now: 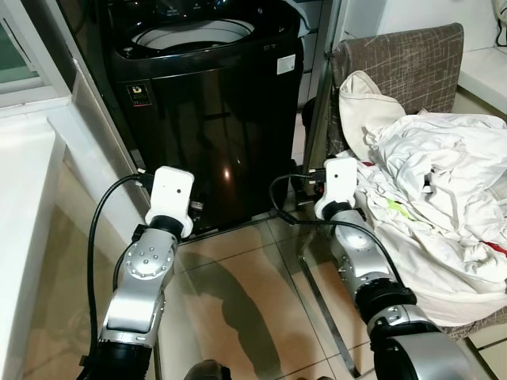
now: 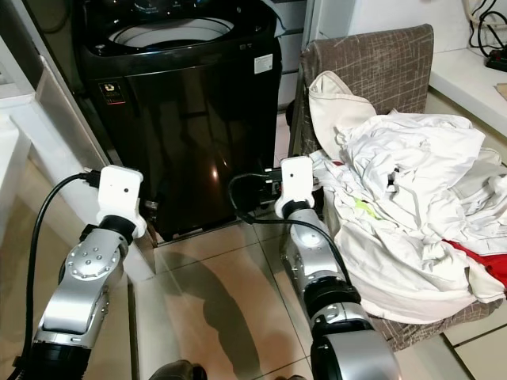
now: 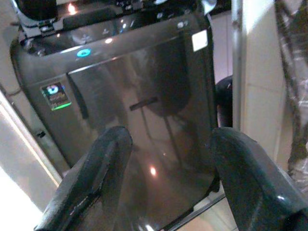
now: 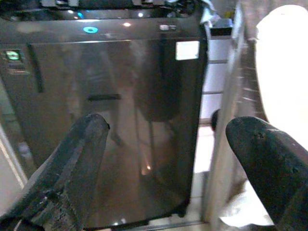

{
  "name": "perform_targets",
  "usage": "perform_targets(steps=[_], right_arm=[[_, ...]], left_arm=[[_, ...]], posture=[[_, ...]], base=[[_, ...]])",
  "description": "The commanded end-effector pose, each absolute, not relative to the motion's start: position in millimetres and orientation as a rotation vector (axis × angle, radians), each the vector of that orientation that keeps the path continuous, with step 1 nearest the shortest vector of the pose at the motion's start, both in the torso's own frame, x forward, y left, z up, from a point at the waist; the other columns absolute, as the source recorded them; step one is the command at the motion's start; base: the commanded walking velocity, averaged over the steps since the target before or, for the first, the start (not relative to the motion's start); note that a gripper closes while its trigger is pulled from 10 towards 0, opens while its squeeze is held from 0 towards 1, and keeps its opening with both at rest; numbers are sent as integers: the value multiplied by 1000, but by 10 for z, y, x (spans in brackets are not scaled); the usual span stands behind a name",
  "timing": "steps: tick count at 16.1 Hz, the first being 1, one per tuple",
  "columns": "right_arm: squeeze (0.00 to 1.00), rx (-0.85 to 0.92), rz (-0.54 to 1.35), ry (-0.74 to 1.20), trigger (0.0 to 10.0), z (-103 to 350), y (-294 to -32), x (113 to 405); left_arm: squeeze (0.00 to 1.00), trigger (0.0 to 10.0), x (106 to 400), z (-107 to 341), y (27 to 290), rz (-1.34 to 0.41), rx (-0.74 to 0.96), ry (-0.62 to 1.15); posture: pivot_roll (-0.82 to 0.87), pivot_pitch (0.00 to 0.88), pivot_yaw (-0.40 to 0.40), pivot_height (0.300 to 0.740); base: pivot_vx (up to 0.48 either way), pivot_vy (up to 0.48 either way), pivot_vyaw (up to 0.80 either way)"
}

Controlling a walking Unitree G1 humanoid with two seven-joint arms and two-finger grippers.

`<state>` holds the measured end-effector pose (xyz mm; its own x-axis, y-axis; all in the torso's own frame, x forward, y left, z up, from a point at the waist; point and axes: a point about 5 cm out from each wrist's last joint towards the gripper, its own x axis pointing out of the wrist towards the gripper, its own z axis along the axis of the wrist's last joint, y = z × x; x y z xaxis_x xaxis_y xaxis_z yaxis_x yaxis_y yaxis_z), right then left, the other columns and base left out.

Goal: Clothes washing

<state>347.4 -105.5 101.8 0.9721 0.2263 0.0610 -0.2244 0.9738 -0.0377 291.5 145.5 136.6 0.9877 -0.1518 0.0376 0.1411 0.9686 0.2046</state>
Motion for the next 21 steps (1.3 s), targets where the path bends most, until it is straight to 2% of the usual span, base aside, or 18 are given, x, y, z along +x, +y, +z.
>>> perform_targets(steps=[1, 4, 12, 21], right_arm=[[0, -36, 236, -80, 10000, 1058, -1018, 3493], [0, -43, 248, -90, 10000, 1097, -1015, 3514], [0, -42, 241, -107, 10000, 1150, -1031, 3542], [0, -102, 254, -173, 10000, 1306, -1034, 3589]], left_arm=[[0, 10000, 2923, 1431, 1437, -150, 212, -87], [0, 10000, 2974, 1471, 1428, -131, 176, -117], [0, 10000, 3044, 1630, 1355, -145, 191, -167], [0, 10000, 3081, 1636, 1328, -134, 170, -178]], posture=[[64, 24, 16, 740], [52, 22, 5, 740], [44, 16, 7, 740], [37, 0, -8, 740]], base=[[0, 0, 0], [95, 0, 0], [454, 0, 0], [447, 0, -727]])
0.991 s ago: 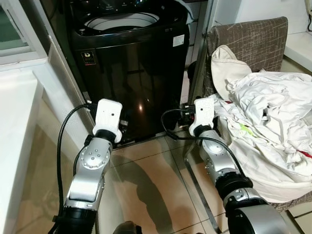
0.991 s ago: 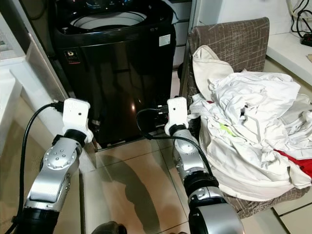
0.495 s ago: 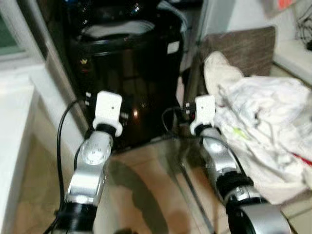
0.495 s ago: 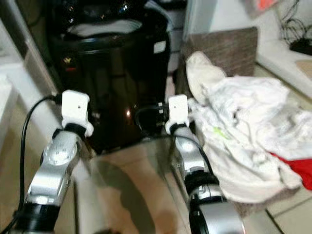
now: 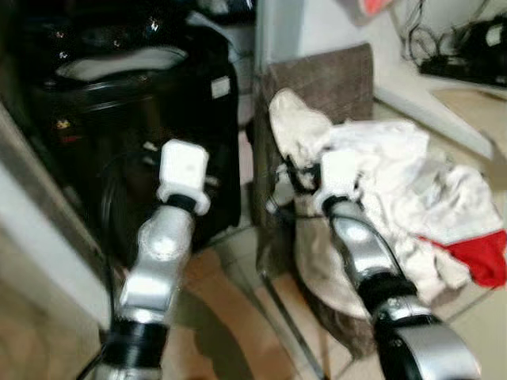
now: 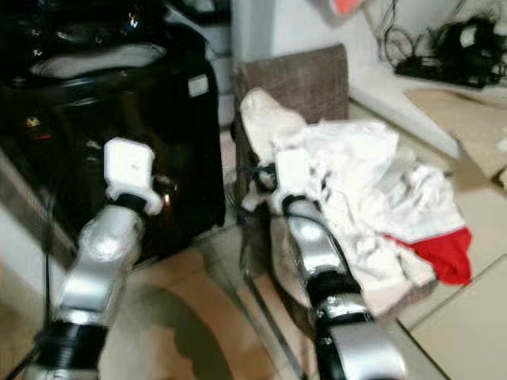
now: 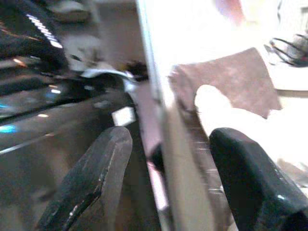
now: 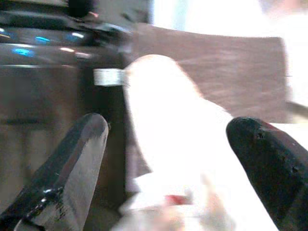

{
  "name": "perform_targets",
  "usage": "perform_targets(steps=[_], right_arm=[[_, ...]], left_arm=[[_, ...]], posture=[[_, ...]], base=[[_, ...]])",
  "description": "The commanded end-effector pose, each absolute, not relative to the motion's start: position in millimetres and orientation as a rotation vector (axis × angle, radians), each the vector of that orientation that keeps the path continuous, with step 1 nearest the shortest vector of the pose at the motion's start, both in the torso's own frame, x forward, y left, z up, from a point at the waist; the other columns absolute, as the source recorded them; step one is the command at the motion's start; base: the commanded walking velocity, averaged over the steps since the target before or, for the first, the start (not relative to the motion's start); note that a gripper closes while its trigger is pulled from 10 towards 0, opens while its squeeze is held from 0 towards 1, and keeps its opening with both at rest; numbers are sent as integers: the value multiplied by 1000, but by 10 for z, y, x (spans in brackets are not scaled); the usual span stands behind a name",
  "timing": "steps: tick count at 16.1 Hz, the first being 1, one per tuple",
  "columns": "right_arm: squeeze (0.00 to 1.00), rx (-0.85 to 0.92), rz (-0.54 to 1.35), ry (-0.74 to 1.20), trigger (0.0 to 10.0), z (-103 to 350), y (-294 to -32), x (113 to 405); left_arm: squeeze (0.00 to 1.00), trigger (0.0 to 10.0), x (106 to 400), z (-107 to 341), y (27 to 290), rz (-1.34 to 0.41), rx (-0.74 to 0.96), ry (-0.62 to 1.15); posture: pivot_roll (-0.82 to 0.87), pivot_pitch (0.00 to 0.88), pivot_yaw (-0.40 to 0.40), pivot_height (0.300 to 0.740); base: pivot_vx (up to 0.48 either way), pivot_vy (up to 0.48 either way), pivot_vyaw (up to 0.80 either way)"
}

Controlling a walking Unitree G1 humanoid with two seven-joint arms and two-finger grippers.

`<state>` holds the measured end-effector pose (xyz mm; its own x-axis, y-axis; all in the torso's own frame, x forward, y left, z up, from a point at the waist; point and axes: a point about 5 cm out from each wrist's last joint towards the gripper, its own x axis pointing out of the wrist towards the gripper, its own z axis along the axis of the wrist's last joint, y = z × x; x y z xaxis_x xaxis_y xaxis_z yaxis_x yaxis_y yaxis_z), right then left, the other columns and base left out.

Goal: Clothes washing

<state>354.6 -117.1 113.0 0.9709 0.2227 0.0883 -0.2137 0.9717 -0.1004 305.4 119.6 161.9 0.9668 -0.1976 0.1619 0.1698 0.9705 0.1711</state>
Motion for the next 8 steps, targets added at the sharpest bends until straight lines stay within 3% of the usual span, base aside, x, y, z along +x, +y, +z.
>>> perform_targets(steps=[1, 8], right_arm=[[0, -109, 253, -192, 10000, 1349, -1035, 3597], [0, -102, 243, -240, 10000, 1464, -1042, 3616]], left_arm=[[0, 10000, 3082, 1630, 1334, -124, 168, -176], [0, 10000, 3108, 1598, 1343, -103, 175, -158]], posture=[[35, 0, -9, 740], [20, 0, -7, 740]], base=[[0, 0, -706], [0, 0, -706]])
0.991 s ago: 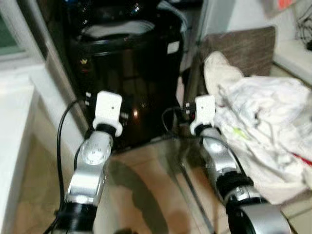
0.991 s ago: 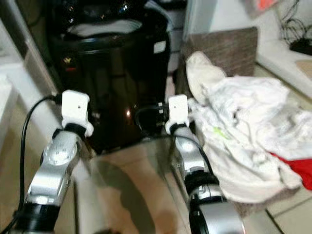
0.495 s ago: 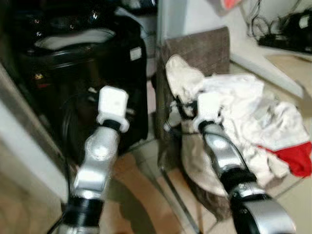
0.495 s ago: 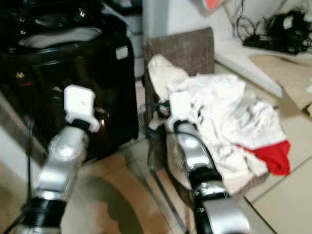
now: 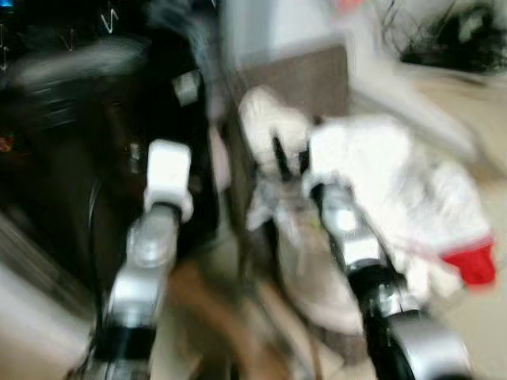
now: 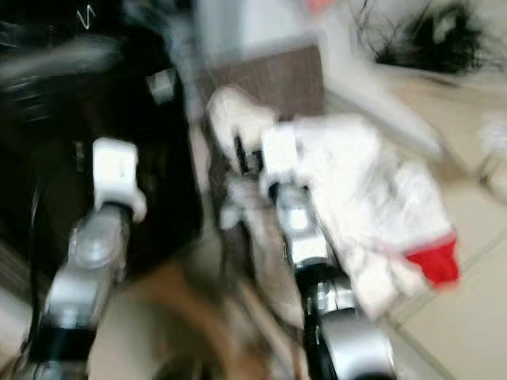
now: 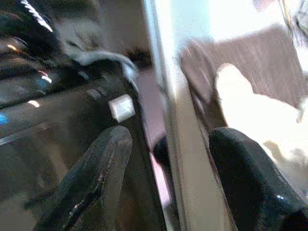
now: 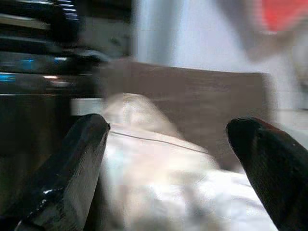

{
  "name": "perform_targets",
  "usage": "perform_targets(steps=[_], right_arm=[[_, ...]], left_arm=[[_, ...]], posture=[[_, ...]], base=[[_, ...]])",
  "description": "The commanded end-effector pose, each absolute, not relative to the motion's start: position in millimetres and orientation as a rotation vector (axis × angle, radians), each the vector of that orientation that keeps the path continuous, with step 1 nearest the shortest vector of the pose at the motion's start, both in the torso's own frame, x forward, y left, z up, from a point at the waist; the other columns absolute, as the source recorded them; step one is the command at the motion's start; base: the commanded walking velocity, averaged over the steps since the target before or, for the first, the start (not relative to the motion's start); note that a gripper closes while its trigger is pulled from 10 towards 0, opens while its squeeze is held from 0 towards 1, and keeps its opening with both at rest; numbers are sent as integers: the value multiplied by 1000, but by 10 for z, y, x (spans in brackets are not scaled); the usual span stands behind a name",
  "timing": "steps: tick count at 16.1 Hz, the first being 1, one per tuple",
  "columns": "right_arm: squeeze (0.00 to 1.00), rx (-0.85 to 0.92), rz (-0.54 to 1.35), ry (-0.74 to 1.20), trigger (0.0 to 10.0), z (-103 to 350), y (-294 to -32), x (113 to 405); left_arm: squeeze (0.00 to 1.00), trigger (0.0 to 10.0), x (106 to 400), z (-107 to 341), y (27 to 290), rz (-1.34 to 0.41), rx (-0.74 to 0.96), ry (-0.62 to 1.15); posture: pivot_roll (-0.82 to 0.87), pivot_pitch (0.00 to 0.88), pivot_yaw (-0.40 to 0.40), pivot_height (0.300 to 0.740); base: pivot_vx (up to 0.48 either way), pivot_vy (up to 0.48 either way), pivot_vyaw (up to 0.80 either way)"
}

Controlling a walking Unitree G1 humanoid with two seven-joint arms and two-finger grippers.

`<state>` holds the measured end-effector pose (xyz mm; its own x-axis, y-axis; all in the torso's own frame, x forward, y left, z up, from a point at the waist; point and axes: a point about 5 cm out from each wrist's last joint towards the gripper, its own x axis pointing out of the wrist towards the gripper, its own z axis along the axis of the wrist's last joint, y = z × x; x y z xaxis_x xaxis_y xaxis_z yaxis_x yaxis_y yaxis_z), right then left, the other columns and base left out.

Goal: Clothes washing

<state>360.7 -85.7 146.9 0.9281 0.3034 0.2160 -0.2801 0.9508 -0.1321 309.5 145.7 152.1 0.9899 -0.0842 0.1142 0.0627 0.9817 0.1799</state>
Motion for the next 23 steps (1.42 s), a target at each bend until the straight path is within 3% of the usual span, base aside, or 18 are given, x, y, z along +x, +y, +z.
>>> perform_targets(steps=[1, 6, 13, 16, 23], right_arm=[[0, -98, 239, -244, 10000, 1471, -1045, 3616], [0, 146, 71, -133, 10000, 1521, -1264, 3722], [0, 166, 51, -26, 10000, 1399, -1353, 3765], [0, 267, 12, 68, 10000, 1342, -1394, 3835], [0, 246, 106, 200, 10000, 1339, -1350, 3929]], left_arm=[[0, 10000, 3111, 1595, 1340, -103, 175, -158], [0, 10000, 3135, 1597, 1362, -97, 171, -156], [0, 10000, 3177, 1602, 1360, -104, 211, -148], [0, 10000, 3198, 1623, 1347, -110, 206, -151], [0, 10000, 3170, 1624, 1347, -108, 190, -136]], posture=[[17, 0, -7, 740], [3, 0, -4, 740], [-4, 14, 10, 740], [-2, 15, 21, 740], [30, 19, 20, 740]], base=[[0, 0, -731], [0, 0, 0], [0, 0, 0], [0, 0, 0], [0, 0, 0]])
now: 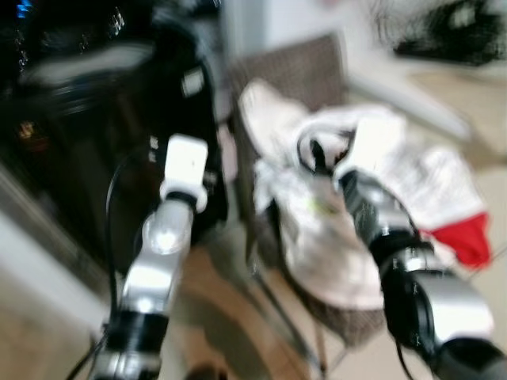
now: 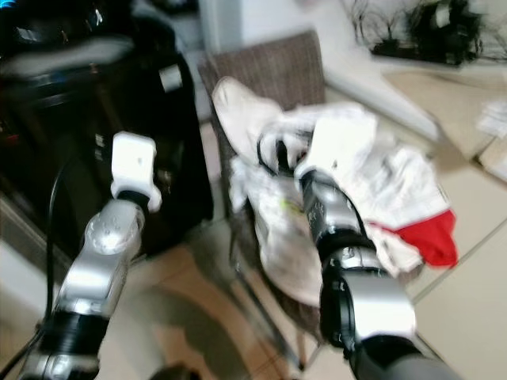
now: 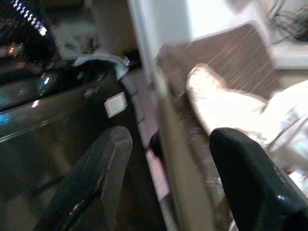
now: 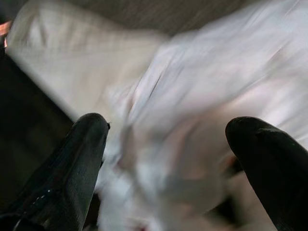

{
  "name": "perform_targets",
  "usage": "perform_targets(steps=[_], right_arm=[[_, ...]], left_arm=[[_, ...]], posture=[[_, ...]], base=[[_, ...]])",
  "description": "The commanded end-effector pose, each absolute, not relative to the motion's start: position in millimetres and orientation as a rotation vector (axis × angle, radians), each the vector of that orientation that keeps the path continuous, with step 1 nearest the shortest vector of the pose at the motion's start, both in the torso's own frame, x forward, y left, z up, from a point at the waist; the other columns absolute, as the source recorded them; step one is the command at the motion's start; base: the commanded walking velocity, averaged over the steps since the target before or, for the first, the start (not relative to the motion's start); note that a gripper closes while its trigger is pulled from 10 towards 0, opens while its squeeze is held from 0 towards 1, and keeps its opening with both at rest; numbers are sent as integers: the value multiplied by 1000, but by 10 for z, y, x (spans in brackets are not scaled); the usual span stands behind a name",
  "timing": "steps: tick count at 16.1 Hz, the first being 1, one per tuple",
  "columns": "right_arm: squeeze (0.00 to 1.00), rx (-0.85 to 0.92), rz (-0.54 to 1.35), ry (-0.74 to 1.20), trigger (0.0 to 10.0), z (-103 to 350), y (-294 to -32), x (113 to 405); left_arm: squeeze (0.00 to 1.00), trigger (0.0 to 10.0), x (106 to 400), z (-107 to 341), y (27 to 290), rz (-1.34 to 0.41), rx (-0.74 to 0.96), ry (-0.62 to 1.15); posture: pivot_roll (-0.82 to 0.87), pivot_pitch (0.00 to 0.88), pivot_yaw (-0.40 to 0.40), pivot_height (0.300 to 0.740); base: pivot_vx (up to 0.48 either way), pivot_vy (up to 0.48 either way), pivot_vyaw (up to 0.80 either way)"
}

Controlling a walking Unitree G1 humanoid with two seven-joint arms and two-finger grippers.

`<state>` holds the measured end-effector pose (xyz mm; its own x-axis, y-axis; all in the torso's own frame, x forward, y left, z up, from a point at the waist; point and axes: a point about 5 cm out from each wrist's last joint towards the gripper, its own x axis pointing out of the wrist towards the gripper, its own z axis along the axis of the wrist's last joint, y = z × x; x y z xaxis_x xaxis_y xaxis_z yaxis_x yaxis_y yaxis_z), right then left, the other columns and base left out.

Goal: Clothes washing

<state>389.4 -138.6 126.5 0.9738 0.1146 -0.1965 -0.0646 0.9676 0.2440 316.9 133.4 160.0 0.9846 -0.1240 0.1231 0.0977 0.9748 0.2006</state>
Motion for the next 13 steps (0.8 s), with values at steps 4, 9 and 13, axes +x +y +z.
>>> perform_targets(steps=[4, 9, 13], right_arm=[[0, 271, 32, 247, 10000, 1268, -1395, 3919], [0, 229, -84, 263, 10000, 1211, -1487, 3898], [0, 286, -148, 401, 10000, 990, -1529, 3806]], left_arm=[[0, 10000, 3157, 1652, 1411, -92, 205, -139], [0, 10000, 3155, 1647, 1405, -104, 214, -131], [0, 10000, 3171, 1642, 1393, -121, 221, -119]], posture=[[47, 23, 17, 740], [39, 32, 30, 740], [38, 34, 34, 740]], base=[[0, 0, 0], [0, 0, 0], [0, 0, 0]])
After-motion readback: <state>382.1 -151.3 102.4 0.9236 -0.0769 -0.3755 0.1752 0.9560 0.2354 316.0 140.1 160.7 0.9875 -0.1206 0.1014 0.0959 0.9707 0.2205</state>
